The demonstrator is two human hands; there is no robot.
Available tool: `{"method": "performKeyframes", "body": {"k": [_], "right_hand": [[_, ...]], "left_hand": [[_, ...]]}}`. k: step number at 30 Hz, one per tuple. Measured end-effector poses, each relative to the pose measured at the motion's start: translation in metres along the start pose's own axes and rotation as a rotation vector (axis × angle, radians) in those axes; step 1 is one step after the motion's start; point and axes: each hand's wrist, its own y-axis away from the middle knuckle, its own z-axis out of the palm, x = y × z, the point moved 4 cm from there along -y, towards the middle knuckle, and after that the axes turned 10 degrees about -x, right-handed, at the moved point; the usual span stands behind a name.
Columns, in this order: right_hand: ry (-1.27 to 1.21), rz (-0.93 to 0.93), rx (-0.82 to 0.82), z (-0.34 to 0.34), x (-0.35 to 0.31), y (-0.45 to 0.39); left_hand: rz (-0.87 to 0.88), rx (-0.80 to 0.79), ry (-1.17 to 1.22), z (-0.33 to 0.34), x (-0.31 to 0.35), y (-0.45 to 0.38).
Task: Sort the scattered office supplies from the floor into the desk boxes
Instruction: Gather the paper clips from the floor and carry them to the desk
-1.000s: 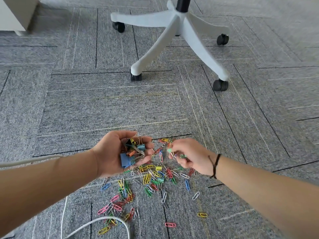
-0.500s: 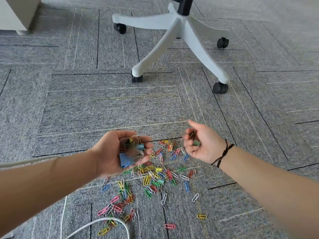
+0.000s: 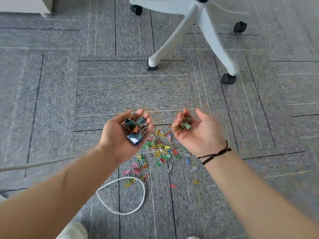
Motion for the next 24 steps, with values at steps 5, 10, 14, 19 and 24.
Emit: {"method": "performKeyframes", "body": {"k": [5,10,14,19,24], "right_hand": [[0.038,0.129,0.171,0.017,0.022,0.086],[0.036,0.133,0.257,0.047,0.016,0.146],[0.081,0.054,0.166,0.117,0.005,0.205],[0.089,-0.090,0.023,0.253,-0.009,0.299],[0.080,-0.208,-0.068,0.395,-0.004,0.390]], "left_hand": [[0.003,0.042,0.030,0.063,0.001,0.077],[-0.019,0.066,0.050,0.119,-0.004,0.135],[0.016,0.093,0.113,0.171,-0.003,0.183],[0.158,0.123,0.235,0.276,0.023,0.241],[0.324,0.130,0.379,0.392,0.070,0.315]]}}
